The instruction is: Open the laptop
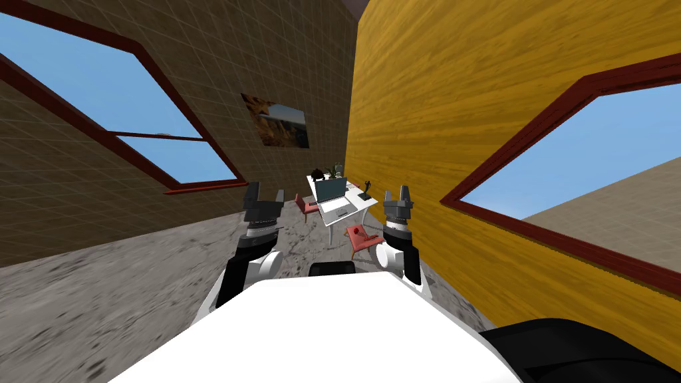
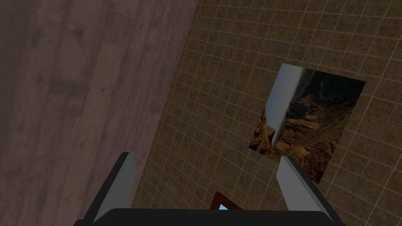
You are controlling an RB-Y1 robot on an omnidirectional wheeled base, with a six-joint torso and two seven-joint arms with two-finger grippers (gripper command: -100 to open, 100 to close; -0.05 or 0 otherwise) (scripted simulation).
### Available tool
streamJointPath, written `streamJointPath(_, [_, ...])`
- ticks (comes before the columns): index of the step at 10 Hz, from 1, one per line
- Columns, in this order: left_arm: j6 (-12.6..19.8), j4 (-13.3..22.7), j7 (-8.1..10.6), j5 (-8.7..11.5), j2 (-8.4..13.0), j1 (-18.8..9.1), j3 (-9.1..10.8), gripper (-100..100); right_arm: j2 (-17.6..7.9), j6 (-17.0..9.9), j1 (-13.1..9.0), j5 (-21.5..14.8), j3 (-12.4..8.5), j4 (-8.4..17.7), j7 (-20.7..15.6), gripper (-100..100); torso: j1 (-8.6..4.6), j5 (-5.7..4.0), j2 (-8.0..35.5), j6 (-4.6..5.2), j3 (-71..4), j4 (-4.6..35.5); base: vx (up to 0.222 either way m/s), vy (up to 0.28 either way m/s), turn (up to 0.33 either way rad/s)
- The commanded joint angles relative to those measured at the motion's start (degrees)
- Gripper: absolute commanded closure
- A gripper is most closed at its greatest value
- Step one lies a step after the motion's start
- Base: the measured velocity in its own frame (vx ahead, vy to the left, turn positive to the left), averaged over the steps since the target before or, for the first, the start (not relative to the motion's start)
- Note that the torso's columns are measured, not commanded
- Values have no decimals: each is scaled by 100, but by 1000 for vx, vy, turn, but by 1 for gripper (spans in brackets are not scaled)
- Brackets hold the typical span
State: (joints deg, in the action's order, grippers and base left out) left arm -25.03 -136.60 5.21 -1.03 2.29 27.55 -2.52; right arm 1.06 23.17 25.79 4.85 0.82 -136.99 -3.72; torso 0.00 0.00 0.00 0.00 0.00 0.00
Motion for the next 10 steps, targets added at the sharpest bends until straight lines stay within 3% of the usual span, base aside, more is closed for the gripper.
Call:
streamJointPath(1, [0, 0, 0, 0, 0, 0, 0, 0, 0, 0, 0, 0, 0, 0, 0, 0, 0, 0, 232, 0, -467, 235, 0, 0, 0])
streamJointPath(9, [-1, -2, 0, 0, 0, 0, 0, 0, 0, 1, 0, 0, 0, -2, 0, 0, 0, 0, 3539, 0, -7073, 3537, 0, 0, 0])
streamJointPath(10, [-1, -2, 0, 0, 0, 0, 0, 0, -238, -7, -47, -58, 6, 66, -21, -100, 0, 0, 3962, 0, -7919, 3960, 7, 12, 30])
